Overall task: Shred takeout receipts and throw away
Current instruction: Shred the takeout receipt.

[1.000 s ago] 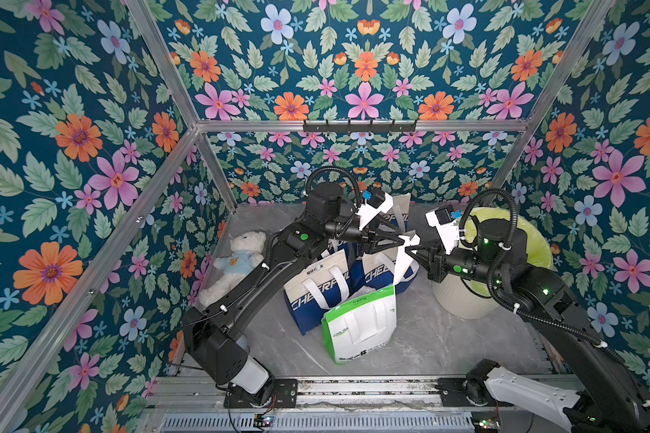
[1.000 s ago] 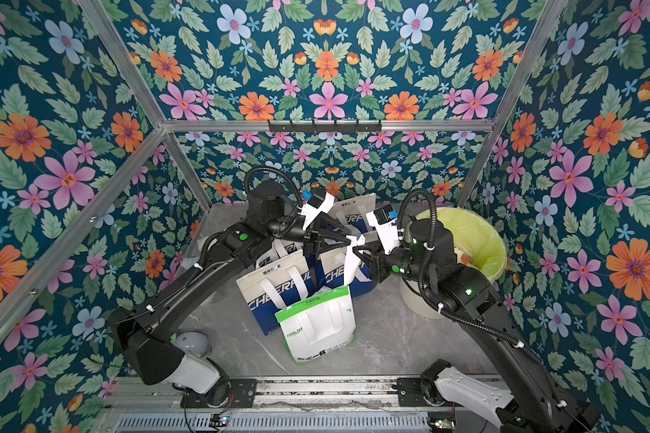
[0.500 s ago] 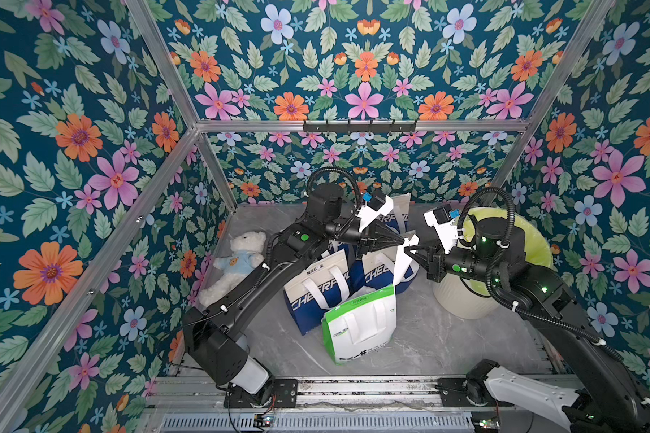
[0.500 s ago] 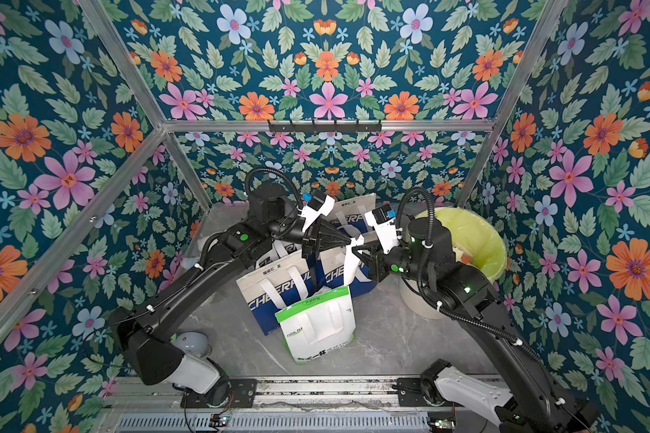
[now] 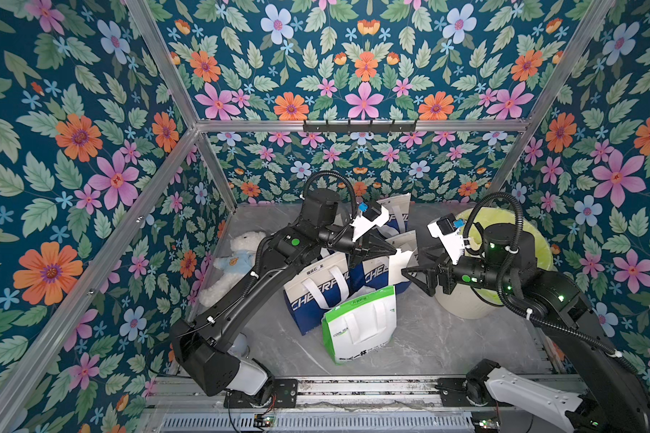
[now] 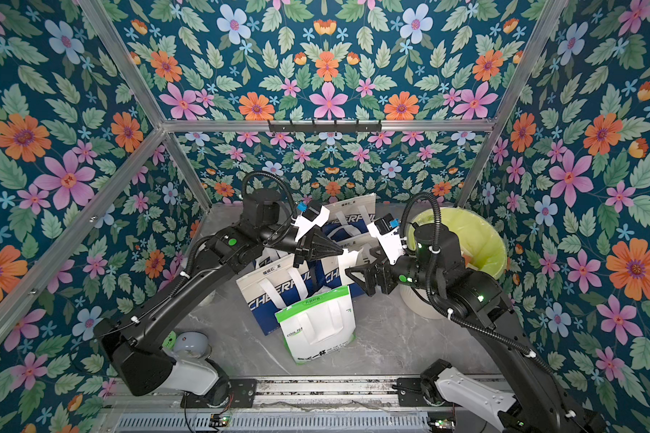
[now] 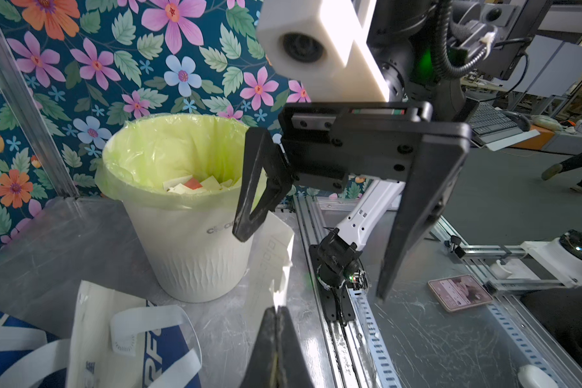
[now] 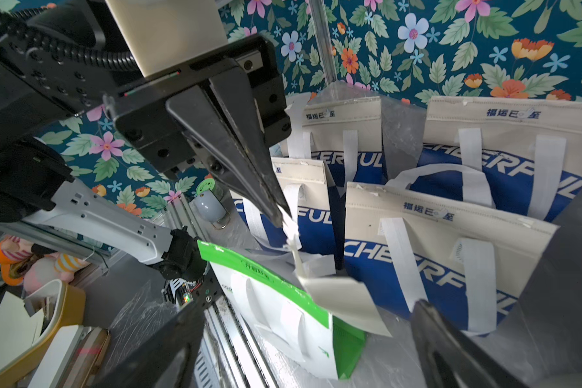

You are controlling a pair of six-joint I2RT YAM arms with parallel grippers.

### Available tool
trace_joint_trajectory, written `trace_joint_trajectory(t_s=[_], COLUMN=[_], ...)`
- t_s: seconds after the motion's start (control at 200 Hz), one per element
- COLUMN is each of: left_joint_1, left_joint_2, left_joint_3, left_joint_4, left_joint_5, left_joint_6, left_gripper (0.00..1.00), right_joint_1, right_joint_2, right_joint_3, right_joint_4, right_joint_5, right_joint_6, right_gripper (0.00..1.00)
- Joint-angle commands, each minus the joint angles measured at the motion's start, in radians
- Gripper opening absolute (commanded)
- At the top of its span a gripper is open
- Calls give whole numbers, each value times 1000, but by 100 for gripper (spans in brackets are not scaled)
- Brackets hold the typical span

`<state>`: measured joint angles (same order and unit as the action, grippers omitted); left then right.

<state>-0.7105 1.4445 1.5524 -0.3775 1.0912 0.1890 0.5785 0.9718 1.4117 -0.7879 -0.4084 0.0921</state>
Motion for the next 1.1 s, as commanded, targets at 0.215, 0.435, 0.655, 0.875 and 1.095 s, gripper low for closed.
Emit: trace_joint_trajectory(t_s=[0.215, 0.435, 0.655, 0.875, 1.095], left_joint_1=[0, 1, 0, 0, 0], left_joint_2=[-107, -128, -109, -84, -74], left_joint_3=[-57, -71, -67, -51, -58], left_joint_4=[-72, -31, 36, 57, 68], left_joint_5=[38, 18, 1, 14, 36], left_joint_6=[58, 23, -16, -30, -56], left_gripper=[0, 0, 0, 0, 0], right_joint_1=[-72, -83, -83, -83, -83], right_joint_2=[41, 136, 135, 86, 59], right_joint_3=[56, 126, 100, 36, -11], right_joint_4=[27, 26, 20, 55, 119], right_joint_5=[-251, -419, -464, -423, -388], right_joint_6=[-93, -64, -55, -42, 3], right_gripper=[90, 60, 55, 35, 20])
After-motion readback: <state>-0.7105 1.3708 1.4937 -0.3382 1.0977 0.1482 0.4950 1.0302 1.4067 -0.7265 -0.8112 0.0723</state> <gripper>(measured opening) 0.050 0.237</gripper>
